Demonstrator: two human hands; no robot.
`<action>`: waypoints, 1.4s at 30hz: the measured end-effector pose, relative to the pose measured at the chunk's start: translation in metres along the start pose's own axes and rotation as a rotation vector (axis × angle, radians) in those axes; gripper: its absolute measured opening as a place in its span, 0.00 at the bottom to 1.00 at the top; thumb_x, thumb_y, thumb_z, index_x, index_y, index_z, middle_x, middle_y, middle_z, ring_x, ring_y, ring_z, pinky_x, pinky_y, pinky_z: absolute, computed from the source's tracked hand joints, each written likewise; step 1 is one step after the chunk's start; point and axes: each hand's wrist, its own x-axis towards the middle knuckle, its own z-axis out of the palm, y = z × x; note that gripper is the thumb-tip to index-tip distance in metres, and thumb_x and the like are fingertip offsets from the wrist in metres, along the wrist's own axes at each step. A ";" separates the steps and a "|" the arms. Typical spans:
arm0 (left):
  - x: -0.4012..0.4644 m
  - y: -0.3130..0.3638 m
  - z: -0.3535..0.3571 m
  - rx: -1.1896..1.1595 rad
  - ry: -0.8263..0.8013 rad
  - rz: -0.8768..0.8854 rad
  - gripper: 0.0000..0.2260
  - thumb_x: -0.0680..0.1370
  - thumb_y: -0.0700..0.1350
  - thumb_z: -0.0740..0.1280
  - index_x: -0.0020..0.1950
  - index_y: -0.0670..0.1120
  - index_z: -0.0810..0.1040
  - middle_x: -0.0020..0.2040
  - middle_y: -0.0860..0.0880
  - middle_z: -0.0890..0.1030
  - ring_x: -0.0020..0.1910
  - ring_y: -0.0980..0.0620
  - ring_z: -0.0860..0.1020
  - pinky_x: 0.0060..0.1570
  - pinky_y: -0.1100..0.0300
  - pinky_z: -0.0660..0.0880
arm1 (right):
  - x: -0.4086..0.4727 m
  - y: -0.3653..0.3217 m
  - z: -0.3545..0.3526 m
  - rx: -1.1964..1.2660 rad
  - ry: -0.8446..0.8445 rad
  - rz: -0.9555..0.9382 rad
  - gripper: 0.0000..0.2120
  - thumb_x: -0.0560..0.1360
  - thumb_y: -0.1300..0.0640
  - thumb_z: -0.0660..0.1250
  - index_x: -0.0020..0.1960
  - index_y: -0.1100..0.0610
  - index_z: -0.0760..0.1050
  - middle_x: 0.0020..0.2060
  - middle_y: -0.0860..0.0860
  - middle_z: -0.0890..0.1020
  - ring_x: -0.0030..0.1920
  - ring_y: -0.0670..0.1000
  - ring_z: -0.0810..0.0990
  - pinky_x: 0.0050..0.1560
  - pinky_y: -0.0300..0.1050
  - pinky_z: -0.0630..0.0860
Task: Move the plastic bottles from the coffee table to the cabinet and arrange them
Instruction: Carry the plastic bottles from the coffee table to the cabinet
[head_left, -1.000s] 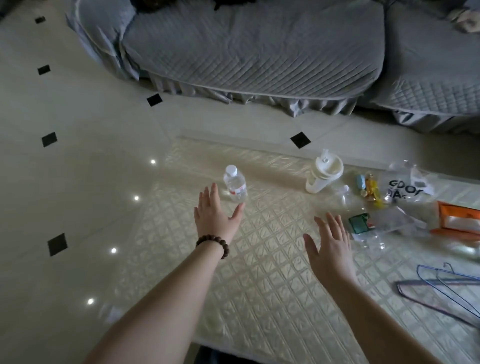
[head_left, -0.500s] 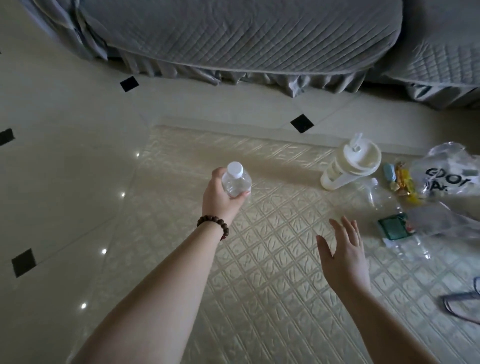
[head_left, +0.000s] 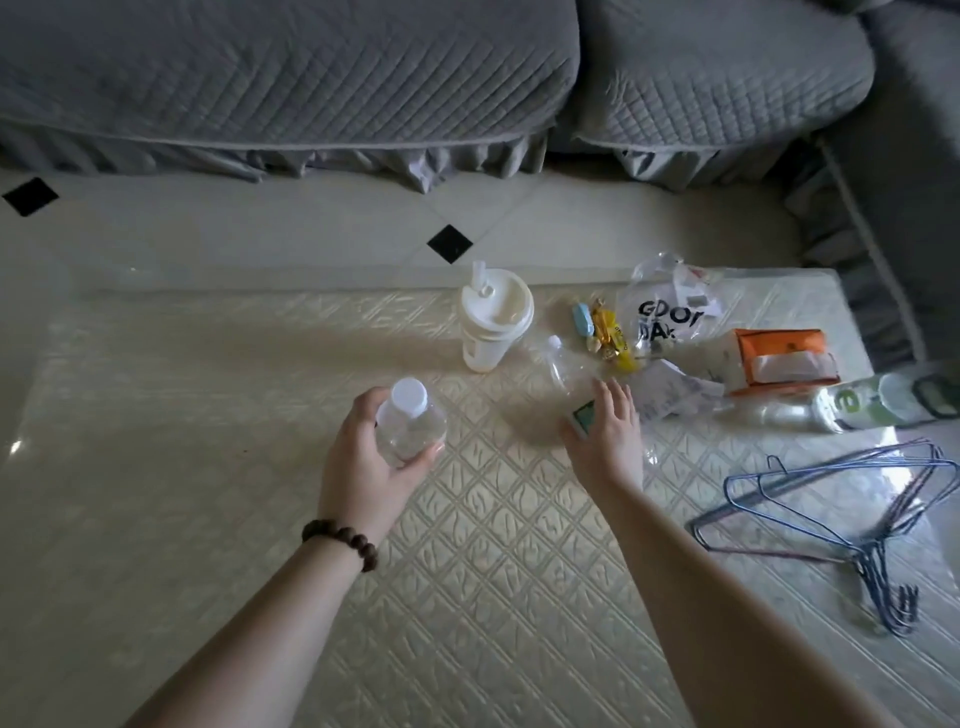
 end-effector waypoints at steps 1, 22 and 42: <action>-0.002 0.003 0.007 0.002 -0.002 0.006 0.29 0.63 0.50 0.79 0.59 0.49 0.71 0.47 0.54 0.76 0.44 0.55 0.74 0.42 0.68 0.66 | 0.010 0.004 0.002 -0.015 -0.006 0.000 0.34 0.75 0.46 0.64 0.76 0.54 0.54 0.76 0.54 0.56 0.77 0.53 0.49 0.76 0.52 0.50; -0.032 0.048 -0.011 -0.009 -0.011 -0.052 0.28 0.63 0.56 0.78 0.58 0.54 0.70 0.51 0.53 0.79 0.52 0.54 0.77 0.50 0.58 0.74 | -0.020 -0.017 -0.035 0.176 0.012 0.098 0.35 0.69 0.43 0.72 0.70 0.50 0.61 0.63 0.52 0.75 0.62 0.56 0.69 0.63 0.53 0.69; -0.128 0.188 -0.162 0.004 -0.242 0.351 0.29 0.66 0.58 0.75 0.61 0.50 0.68 0.56 0.52 0.77 0.51 0.54 0.75 0.46 0.62 0.71 | -0.264 -0.094 -0.226 0.469 0.351 0.224 0.37 0.65 0.45 0.75 0.68 0.50 0.62 0.63 0.51 0.74 0.61 0.53 0.74 0.58 0.55 0.74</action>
